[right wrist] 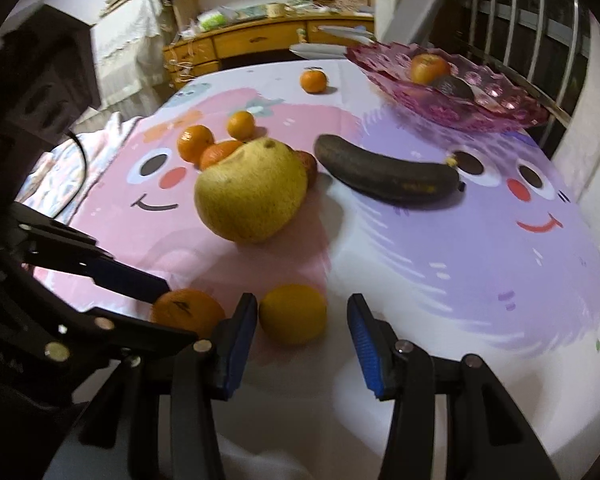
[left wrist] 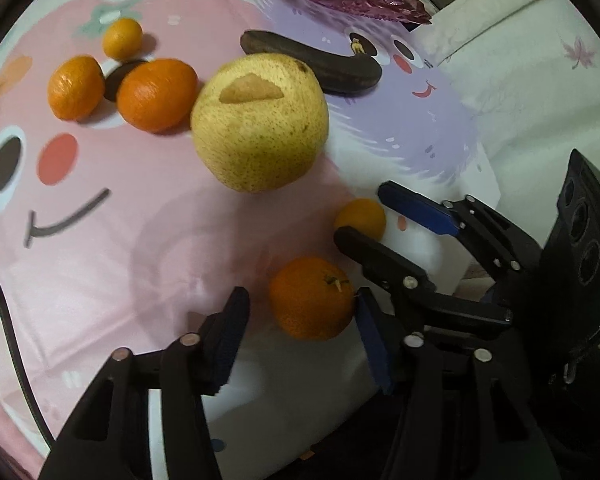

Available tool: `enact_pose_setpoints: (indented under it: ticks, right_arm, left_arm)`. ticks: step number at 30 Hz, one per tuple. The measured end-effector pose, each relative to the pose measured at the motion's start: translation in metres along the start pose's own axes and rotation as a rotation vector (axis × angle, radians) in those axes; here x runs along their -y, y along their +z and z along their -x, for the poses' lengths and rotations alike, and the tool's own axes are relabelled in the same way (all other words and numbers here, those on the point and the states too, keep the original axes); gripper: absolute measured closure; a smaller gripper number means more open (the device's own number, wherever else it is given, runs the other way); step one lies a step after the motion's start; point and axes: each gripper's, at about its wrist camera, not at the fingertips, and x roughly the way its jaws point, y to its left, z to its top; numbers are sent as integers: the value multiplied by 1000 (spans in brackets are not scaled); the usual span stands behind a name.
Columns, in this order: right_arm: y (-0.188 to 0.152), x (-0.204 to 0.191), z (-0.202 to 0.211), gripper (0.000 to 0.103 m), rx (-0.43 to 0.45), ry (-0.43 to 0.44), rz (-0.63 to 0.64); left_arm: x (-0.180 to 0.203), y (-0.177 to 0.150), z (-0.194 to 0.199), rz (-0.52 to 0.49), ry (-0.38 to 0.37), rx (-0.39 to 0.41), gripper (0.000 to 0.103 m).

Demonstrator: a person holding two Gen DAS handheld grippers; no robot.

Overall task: Organize fruits
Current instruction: 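Grasp a mandarin with the left tool while the right tool grasps another mandarin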

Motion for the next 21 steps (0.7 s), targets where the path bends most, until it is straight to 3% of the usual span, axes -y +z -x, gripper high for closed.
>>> enact_pose_setpoints:
  ticks: [6,13,17,21]
  right_arm:
    - [3,-1,-7,68,-31,77,67]
    - [11,5,-10,68,-98,135,107]
    - [22,13,-10,68,-176,186,127]
    - [37,23,1,68,-197,243,155]
  left_arm:
    - [1,2,-3,43,-17,-4,61]
    - [5,5,-1,157,11,-10,62]
    - [13,11,14,217,17,27,62]
    - [22,19,34,283,25,86,62]
